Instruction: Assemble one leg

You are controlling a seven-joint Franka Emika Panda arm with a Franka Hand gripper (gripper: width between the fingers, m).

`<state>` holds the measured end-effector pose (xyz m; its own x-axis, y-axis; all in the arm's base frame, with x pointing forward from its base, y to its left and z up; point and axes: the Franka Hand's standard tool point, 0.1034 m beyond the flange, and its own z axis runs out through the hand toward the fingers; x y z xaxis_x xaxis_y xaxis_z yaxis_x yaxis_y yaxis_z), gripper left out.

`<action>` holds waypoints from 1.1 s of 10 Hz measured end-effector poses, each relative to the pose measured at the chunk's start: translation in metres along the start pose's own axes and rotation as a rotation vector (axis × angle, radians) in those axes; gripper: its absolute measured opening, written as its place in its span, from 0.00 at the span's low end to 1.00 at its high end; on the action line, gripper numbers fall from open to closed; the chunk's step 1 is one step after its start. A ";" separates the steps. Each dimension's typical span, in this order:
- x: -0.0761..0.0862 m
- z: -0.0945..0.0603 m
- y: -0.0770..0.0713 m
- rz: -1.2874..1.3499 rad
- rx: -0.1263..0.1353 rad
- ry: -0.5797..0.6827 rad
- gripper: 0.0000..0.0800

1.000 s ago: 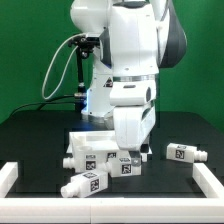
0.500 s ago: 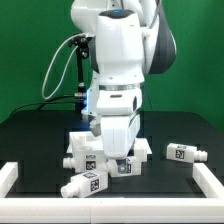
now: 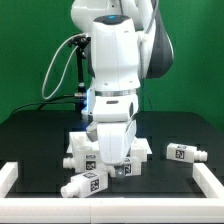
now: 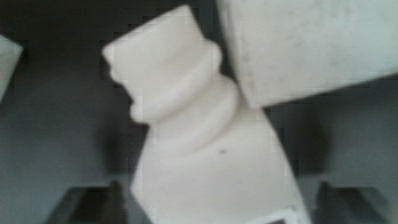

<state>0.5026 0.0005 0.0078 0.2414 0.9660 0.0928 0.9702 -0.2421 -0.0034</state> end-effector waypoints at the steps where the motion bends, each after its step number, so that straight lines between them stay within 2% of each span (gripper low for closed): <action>1: 0.000 0.000 0.000 0.000 0.000 0.000 0.48; 2: 0.000 0.000 0.000 0.002 0.000 0.000 0.33; 3: 0.008 -0.007 -0.003 0.032 0.005 -0.001 0.33; 4: 0.018 -0.017 -0.011 0.046 -0.004 0.000 0.33; 5: 0.024 -0.025 -0.028 0.065 -0.008 -0.002 0.33; 6: 0.027 -0.032 -0.048 0.090 0.000 -0.009 0.33; 7: 0.032 -0.036 -0.061 0.165 0.004 -0.013 0.33; 11: 0.035 -0.034 -0.067 0.203 0.011 -0.016 0.33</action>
Offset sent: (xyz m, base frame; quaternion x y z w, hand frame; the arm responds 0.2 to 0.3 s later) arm -0.0245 0.0332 0.0373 0.0244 -0.0081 0.0422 0.9988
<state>0.4452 0.0477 0.0454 0.4318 0.8990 0.0735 0.9020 -0.4307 -0.0311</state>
